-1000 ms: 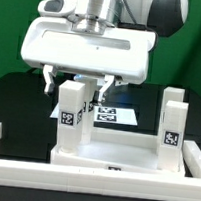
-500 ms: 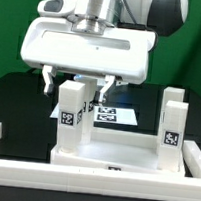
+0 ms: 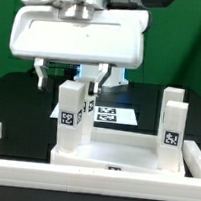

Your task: Assemble desk

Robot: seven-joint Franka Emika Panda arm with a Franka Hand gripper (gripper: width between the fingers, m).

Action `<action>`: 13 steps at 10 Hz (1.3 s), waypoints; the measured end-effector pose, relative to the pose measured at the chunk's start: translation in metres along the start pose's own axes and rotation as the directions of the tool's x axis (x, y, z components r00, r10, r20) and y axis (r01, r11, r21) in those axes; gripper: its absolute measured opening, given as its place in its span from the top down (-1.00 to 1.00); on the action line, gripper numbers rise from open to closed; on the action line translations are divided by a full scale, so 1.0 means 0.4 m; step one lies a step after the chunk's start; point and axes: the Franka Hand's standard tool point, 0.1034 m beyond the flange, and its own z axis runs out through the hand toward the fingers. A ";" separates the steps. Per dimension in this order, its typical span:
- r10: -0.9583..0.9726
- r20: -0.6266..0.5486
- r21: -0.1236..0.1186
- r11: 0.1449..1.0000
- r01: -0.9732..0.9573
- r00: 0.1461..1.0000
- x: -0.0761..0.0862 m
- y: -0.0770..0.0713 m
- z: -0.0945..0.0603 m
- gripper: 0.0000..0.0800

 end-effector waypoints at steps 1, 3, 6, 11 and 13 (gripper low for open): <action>0.019 0.094 0.010 1.000 -0.020 0.995 0.004 -0.012 -0.004 -0.62; 0.024 0.274 0.020 0.999 -0.031 0.961 0.006 -0.020 0.003 -0.62; 0.034 0.312 0.016 0.999 -0.041 0.949 0.019 -0.015 0.015 -0.62; 0.280 0.305 -0.060 0.960 -0.275 0.910 0.019 -0.014 0.017 0.28; 0.470 0.251 -0.112 0.883 -0.456 0.847 0.018 -0.013 0.021 0.28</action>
Offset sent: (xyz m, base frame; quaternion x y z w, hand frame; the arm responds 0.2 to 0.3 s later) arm 0.0081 0.0009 -0.0077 -0.0097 -0.2082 0.0037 0.9780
